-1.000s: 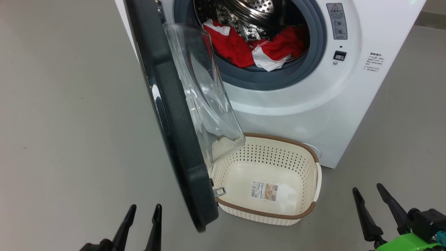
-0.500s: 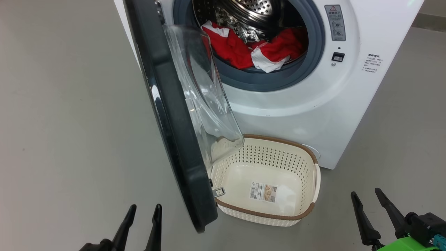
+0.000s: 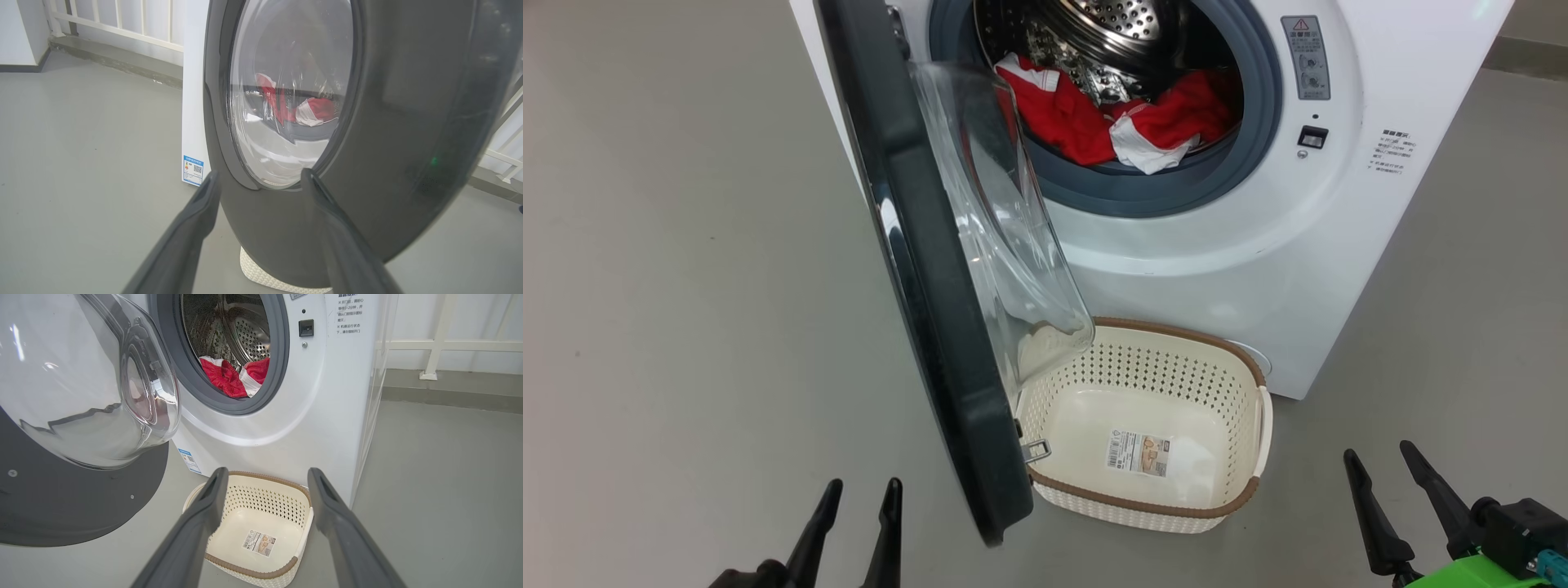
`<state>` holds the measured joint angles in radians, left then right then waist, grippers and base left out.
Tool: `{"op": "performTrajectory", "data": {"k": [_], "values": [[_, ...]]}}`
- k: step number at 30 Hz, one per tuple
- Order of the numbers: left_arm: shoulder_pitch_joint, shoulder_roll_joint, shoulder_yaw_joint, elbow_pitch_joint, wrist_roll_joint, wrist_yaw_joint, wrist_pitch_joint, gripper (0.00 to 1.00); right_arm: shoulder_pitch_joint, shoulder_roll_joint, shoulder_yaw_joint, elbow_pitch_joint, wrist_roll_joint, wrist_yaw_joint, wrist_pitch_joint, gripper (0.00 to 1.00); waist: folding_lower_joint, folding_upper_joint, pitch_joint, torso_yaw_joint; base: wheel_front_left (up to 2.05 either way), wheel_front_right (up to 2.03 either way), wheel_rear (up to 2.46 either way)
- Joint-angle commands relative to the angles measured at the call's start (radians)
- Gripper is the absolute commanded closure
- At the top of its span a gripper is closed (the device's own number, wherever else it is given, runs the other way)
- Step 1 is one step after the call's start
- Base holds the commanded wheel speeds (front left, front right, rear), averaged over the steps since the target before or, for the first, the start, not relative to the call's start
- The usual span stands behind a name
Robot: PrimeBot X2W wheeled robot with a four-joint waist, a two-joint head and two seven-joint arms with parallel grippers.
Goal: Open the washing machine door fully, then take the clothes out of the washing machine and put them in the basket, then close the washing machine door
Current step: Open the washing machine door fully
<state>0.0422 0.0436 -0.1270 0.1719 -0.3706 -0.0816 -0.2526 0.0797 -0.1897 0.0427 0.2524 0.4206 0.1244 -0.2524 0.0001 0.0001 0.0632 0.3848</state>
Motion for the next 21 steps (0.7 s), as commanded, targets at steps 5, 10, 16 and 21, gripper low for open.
{"op": "performTrajectory", "data": {"k": [5,10,16,21], "values": [[-0.011,0.007,0.036,-0.025,0.009,-0.007,-0.009,0.0,-0.007,-0.017,0.023,-0.022,-0.003,0.006,-0.009,0.0,0.0,-0.0001,-0.001,-0.002,0.0,0.0,0.0],[-0.009,0.007,0.036,-0.027,0.008,-0.008,-0.009,0.0,-0.003,-0.015,0.025,-0.024,-0.001,0.006,-0.009,0.0,0.0,-0.0001,-0.001,-0.002,0.0,0.0,0.0],[-0.009,0.007,0.037,-0.03,0.008,-0.007,-0.009,0.0,-0.004,-0.013,0.024,-0.028,-0.002,0.006,-0.009,0.0,0.0,-0.0001,0.002,-0.001,0.0,0.0,0.0],[-0.011,0.007,0.038,-0.032,0.009,-0.007,-0.009,0.0,-0.005,-0.012,0.023,-0.031,-0.004,0.006,-0.009,0.0,0.0,-0.0001,0.005,-0.002,0.0,0.0,0.0]]}}
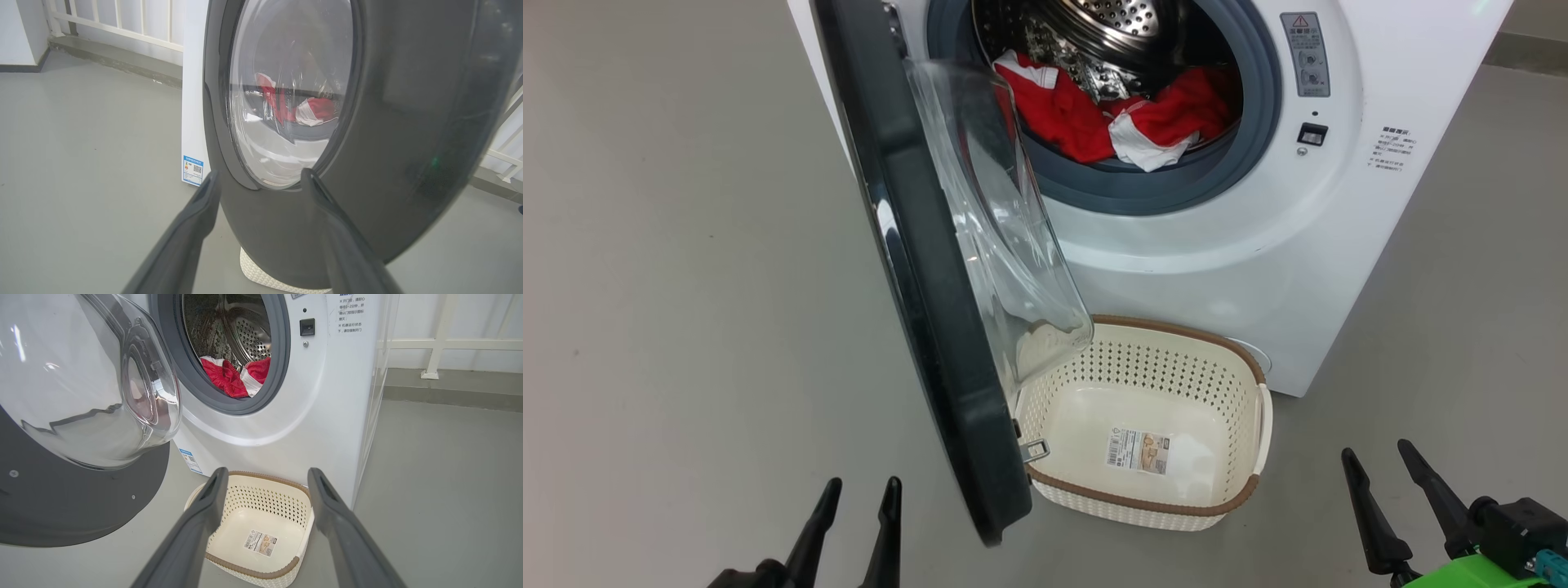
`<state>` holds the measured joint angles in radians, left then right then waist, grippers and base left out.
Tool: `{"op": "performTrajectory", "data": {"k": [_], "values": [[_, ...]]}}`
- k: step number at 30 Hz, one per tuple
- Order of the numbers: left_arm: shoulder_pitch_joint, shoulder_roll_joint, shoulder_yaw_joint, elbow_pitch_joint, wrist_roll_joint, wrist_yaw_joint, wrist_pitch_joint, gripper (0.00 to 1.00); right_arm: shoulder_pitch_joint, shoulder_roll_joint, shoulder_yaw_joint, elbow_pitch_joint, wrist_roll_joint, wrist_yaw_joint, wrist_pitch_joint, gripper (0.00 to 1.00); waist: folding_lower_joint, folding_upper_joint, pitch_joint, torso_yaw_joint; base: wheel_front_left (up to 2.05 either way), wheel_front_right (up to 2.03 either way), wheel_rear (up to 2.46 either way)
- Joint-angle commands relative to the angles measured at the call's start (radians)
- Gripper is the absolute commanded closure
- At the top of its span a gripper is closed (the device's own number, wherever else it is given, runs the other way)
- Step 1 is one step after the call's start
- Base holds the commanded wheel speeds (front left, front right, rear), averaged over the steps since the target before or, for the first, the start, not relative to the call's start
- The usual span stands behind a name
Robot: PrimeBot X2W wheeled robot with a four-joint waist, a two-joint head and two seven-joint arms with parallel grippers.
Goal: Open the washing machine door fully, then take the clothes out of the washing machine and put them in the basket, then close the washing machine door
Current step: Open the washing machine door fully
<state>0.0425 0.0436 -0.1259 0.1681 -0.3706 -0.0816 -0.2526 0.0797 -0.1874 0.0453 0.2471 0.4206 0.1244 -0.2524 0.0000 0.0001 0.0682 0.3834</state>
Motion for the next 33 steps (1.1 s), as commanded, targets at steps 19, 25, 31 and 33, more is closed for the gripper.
{"op": "performTrajectory", "data": {"k": [19,25,31,33], "values": [[-0.046,0.007,0.071,-0.156,-0.02,-0.005,-0.009,1.0,-0.005,-0.012,0.015,-0.033,-0.006,0.006,-0.009,0.0,0.0,-0.0001,0.001,0.0,0.0,0.0,0.0],[-0.071,0.007,0.076,-0.335,-0.027,0.008,-0.009,1.0,-0.006,-0.011,0.016,-0.035,-0.006,0.006,-0.009,0.0,0.0,-0.0001,0.0,-0.001,0.0,0.0,0.0],[-0.086,0.007,0.014,-0.53,-0.009,0.015,-0.009,1.0,-0.01,-0.011,0.018,-0.036,-0.007,0.006,-0.009,0.0,0.0,-0.0001,0.001,-0.007,0.0,0.0,0.0],[-0.085,0.007,-0.022,-0.566,-0.001,0.01,-0.009,1.0,-0.01,-0.01,0.018,-0.037,-0.007,0.006,-0.009,0.0,0.0,-0.0001,0.002,-0.008,0.0,0.0,0.0]]}}
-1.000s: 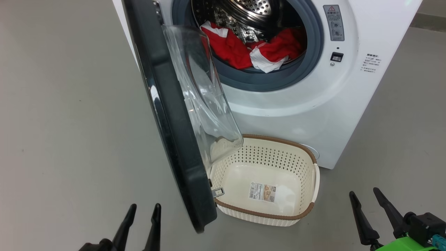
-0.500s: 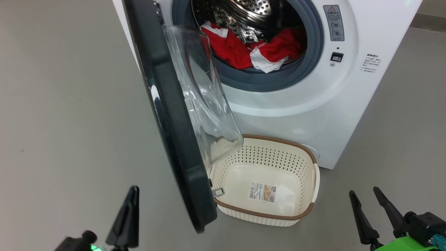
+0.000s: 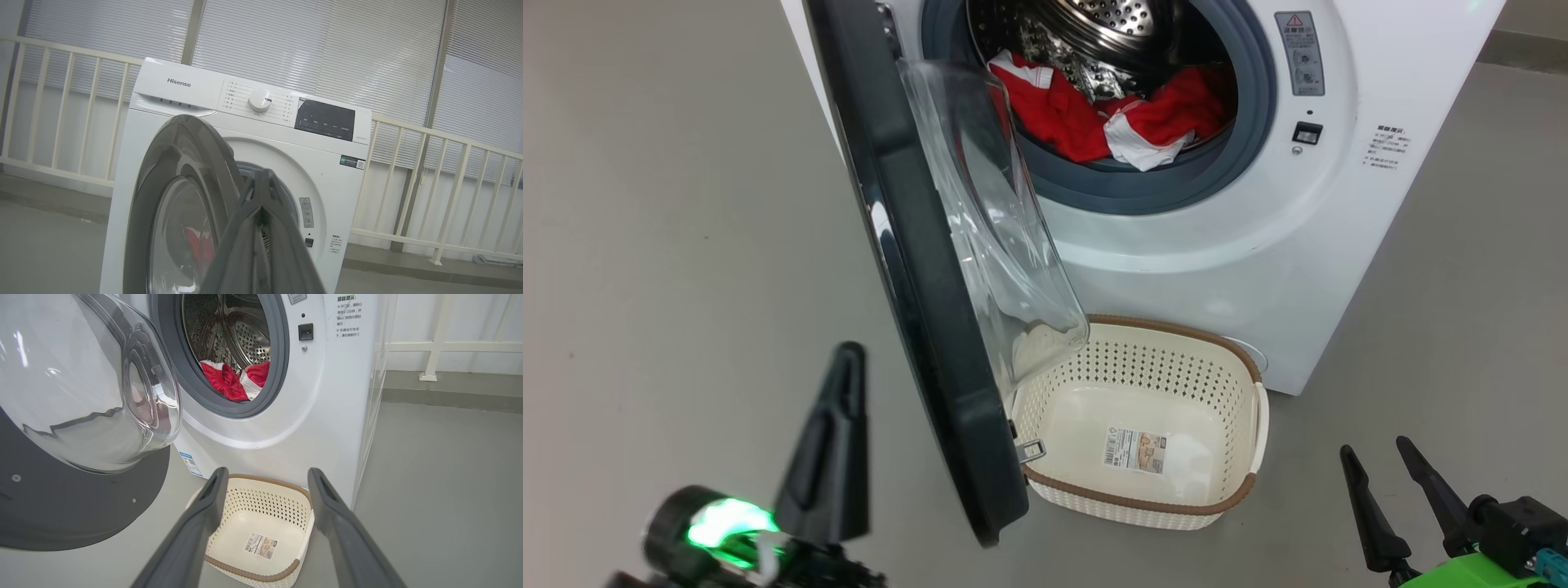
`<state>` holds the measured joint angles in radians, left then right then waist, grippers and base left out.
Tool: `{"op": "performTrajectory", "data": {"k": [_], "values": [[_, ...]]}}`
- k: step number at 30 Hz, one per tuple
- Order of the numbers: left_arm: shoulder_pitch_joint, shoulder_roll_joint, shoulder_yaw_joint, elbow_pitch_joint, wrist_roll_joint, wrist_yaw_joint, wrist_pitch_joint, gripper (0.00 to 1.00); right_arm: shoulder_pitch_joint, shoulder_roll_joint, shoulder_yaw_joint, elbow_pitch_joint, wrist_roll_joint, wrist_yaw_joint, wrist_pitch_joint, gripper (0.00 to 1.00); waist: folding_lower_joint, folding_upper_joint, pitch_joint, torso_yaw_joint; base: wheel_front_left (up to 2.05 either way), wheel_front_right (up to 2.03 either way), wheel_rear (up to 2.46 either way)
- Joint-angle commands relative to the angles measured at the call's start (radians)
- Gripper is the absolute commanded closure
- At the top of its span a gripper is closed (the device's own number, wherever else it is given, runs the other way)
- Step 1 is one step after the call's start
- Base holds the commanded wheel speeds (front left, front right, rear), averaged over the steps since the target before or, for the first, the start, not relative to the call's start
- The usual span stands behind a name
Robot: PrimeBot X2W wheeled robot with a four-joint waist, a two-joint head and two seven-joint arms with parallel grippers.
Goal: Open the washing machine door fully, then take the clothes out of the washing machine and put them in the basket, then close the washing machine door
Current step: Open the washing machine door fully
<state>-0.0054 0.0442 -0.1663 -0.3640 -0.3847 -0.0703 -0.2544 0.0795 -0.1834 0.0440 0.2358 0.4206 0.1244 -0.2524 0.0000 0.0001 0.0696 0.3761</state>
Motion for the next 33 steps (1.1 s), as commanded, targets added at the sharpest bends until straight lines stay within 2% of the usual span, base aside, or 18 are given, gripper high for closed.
{"op": "performTrajectory", "data": {"k": [1,7,15,25,33], "values": [[-0.036,0.006,-0.003,-0.045,0.018,-0.004,-0.007,1.0,-0.01,-0.014,0.019,-0.027,-0.007,0.006,-0.009,0.0,0.0,-0.0001,0.001,-0.002,0.0,0.0,0.0],[-0.026,0.006,-0.139,-0.014,0.022,-0.026,-0.007,1.0,-0.013,-0.014,0.018,-0.029,-0.008,0.006,-0.009,0.0,0.0,-0.0001,0.004,-0.006,0.0,0.0,0.0],[-0.027,0.006,-0.254,0.176,-0.046,-0.049,-0.007,1.0,-0.016,-0.014,0.019,-0.031,-0.009,0.006,-0.009,0.0,0.0,-0.0001,0.009,-0.013,0.0,0.0,0.0],[-0.059,0.006,-0.257,0.364,-0.125,-0.058,-0.007,1.0,-0.022,-0.015,0.023,-0.029,-0.009,0.006,-0.009,0.0,0.0,-0.0001,0.015,-0.02,0.0,0.0,0.0],[-0.084,0.006,-0.24,0.439,-0.159,-0.059,-0.007,1.0,-0.023,-0.016,0.023,-0.03,-0.009,0.006,-0.009,0.0,0.0,-0.0001,0.018,-0.024,0.0,0.0,0.0]]}}
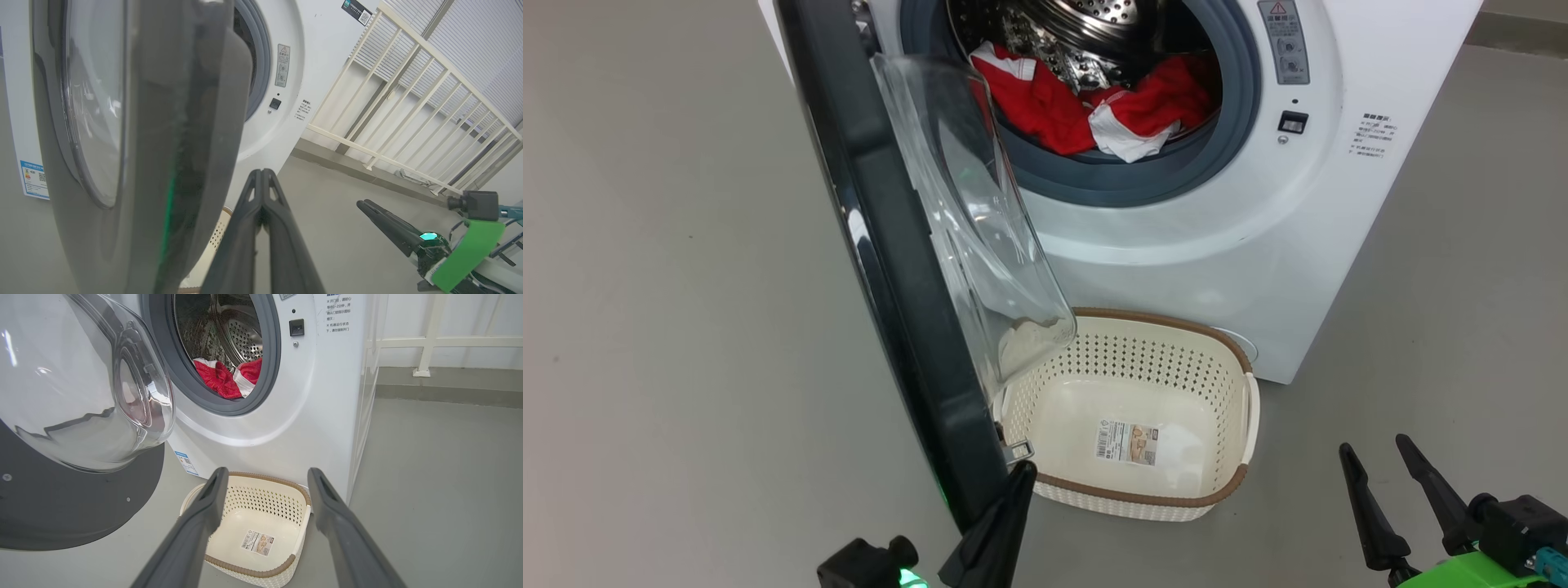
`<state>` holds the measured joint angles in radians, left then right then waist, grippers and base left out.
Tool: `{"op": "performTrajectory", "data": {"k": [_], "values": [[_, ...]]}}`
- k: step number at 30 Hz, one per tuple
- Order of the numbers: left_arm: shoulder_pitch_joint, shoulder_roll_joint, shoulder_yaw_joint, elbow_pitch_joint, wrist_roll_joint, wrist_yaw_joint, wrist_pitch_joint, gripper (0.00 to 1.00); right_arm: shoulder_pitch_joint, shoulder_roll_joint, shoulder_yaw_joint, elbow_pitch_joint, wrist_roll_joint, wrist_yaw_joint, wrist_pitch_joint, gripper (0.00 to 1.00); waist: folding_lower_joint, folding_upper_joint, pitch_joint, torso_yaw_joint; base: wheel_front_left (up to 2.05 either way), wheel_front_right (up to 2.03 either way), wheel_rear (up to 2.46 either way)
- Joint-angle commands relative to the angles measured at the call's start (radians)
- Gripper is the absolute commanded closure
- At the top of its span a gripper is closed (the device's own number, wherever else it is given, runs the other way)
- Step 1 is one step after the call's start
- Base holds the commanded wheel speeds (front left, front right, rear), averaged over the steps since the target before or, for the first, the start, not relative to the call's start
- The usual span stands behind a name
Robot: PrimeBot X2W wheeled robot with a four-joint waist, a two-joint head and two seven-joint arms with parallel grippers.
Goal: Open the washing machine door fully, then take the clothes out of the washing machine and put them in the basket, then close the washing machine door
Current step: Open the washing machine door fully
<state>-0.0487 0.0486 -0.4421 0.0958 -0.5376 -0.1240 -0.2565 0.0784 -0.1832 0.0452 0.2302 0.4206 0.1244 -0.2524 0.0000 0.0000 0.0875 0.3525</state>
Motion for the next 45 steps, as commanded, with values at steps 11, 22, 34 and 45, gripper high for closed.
{"op": "performTrajectory", "data": {"k": [11,22,34,45], "values": [[-0.045,0.002,0.075,0.017,-0.013,-0.006,-0.005,1.0,-0.018,-0.016,0.022,-0.026,-0.008,0.006,-0.009,0.0,0.0,0.0,-0.003,0.005,0.0,0.0,0.0],[-0.006,0.002,0.147,0.017,0.006,-0.005,-0.005,1.0,-0.012,-0.011,0.024,-0.029,-0.01,0.006,-0.009,0.0,0.0,0.0,-0.009,0.02,0.0,0.0,0.0],[0.043,0.002,0.208,-0.024,0.026,0.013,-0.005,1.0,-0.008,-0.014,0.02,-0.031,-0.011,0.006,-0.009,0.0,0.0,0.0,-0.011,0.047,0.0,0.0,0.0],[0.075,0.002,0.291,-0.044,0.045,0.047,-0.005,1.0,-0.008,-0.011,0.024,-0.03,-0.012,0.006,-0.009,0.0,0.0,0.0,-0.014,0.067,0.0,0.0,0.0]]}}
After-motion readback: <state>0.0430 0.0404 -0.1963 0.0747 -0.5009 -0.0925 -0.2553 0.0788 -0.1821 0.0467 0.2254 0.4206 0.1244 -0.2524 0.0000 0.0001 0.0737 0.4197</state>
